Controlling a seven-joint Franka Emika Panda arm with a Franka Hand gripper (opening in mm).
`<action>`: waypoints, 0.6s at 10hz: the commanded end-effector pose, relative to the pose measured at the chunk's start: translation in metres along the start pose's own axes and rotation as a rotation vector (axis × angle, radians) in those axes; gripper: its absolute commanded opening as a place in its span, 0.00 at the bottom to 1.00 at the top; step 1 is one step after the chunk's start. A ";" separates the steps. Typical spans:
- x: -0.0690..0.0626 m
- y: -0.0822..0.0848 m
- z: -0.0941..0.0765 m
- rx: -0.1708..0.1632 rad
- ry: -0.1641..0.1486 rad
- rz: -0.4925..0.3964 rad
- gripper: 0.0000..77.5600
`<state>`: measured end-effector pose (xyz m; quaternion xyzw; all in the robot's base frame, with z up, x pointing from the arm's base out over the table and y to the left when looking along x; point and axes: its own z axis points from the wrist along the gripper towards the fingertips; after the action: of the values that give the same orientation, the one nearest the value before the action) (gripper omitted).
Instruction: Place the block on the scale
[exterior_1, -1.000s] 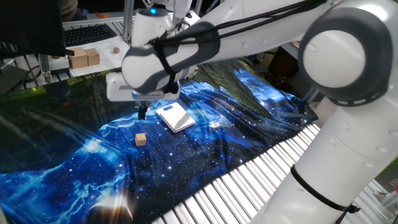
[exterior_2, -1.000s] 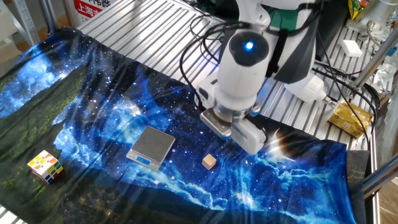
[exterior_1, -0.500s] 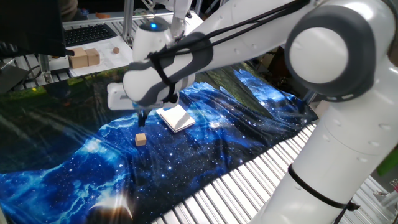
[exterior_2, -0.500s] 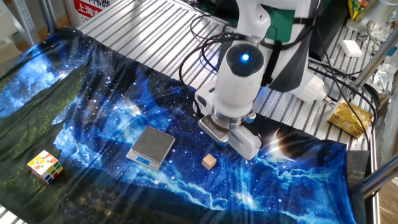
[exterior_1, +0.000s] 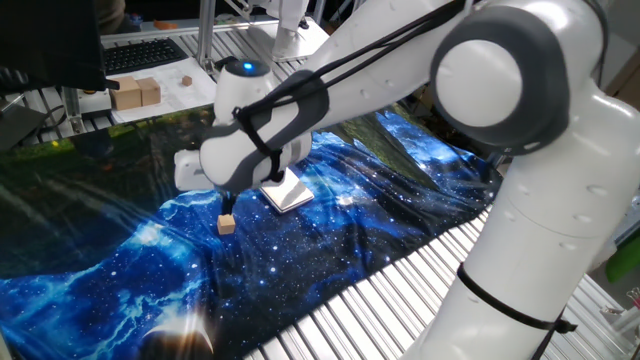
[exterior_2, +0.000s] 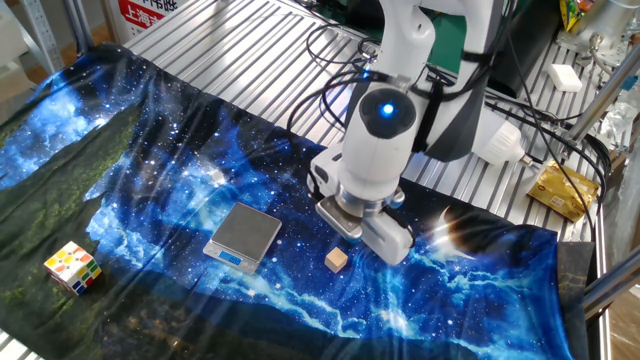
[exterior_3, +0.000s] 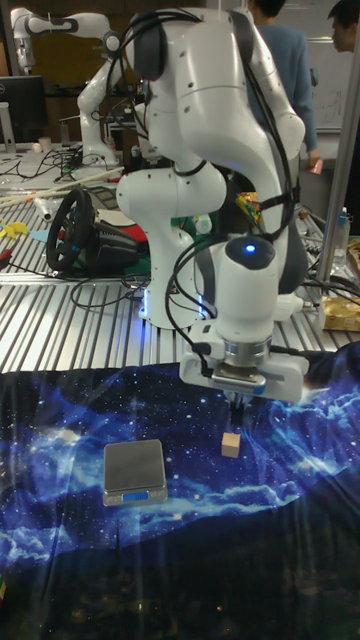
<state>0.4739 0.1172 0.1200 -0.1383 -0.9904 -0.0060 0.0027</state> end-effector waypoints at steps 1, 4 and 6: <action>0.001 -0.004 0.017 -0.006 -0.018 0.007 0.00; -0.001 -0.004 0.027 -0.008 -0.025 0.037 0.00; -0.002 -0.004 0.030 -0.005 -0.030 0.051 0.00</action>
<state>0.4731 0.1135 0.0904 -0.1613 -0.9868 -0.0074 -0.0100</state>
